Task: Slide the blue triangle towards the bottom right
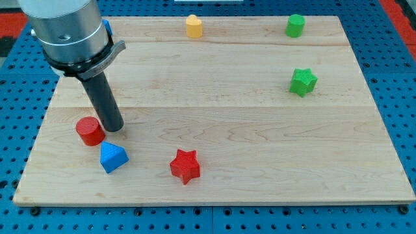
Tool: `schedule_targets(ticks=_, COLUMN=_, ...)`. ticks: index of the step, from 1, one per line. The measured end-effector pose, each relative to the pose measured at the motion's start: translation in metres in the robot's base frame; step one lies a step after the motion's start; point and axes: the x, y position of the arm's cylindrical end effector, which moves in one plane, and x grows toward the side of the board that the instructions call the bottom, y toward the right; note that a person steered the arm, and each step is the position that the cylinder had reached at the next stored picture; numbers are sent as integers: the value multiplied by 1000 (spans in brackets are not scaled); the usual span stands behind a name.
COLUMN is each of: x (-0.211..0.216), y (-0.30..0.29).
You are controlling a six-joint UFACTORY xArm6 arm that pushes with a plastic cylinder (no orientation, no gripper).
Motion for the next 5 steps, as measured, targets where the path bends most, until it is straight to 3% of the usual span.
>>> schedule_targets(ticks=1, x=1, y=-22)
schedule_targets(ticks=2, x=35, y=-53)
schedule_targets(ticks=3, x=30, y=-16)
schedule_targets(ticks=5, x=76, y=-25)
